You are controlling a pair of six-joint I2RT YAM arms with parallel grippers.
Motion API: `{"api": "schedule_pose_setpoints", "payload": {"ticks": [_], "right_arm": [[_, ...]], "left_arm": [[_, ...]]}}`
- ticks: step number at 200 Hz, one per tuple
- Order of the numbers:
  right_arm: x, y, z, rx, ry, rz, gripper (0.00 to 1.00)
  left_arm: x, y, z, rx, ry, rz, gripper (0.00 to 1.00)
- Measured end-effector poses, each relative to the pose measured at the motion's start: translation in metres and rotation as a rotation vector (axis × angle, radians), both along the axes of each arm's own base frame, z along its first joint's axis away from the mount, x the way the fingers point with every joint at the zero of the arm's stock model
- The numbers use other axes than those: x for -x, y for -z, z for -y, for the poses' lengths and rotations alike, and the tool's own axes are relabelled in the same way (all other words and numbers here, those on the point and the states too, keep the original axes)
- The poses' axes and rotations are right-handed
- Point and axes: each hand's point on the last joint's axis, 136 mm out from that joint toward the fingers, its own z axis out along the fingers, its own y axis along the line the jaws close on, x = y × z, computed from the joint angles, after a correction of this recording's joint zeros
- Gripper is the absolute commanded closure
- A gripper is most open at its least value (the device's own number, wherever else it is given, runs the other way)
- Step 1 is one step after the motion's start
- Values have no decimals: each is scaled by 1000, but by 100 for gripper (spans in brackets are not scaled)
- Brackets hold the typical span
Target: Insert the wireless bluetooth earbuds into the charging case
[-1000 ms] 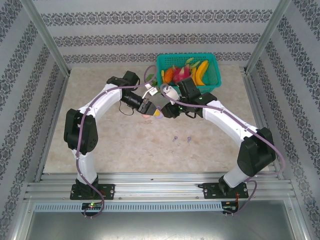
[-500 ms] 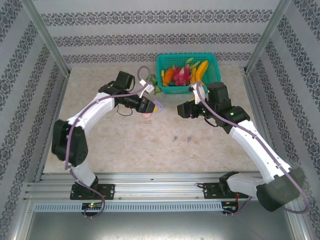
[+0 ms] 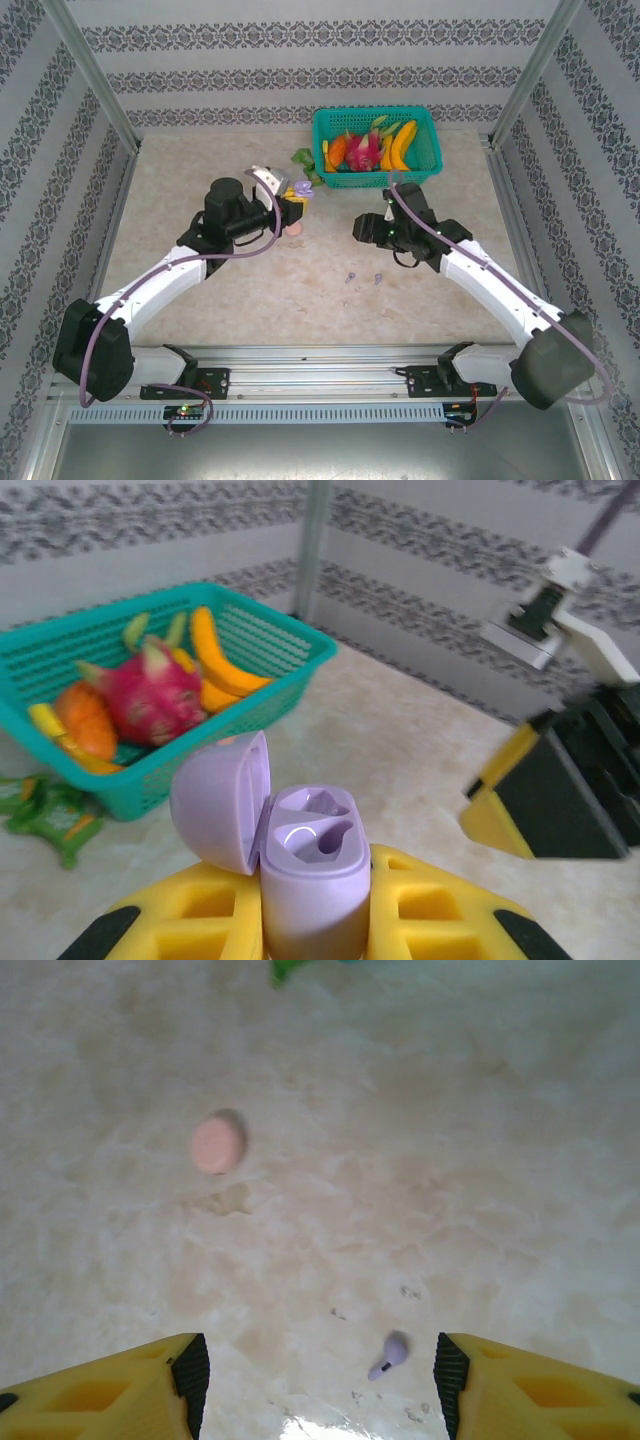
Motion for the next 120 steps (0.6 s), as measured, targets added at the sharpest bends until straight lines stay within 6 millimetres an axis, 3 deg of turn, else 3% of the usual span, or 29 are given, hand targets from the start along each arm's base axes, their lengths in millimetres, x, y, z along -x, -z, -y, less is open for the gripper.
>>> {"api": "schedule_pose_setpoints", "payload": {"ticks": [23,53,80,120], "right_arm": [[6,28,-4,50,82,-94,37],[19,64,-13,118,158,-199,37],[29,91,-15,185,230,-277,37],[30,108,-18,208,326,-328,37]], "left_arm": [[-5,17,-11,29,-81,41,100],[3,31,-15,70,-99,106,100],[9,15,-11,114,-62,185,100],[21,1,-2,136,27,253,100]]}}
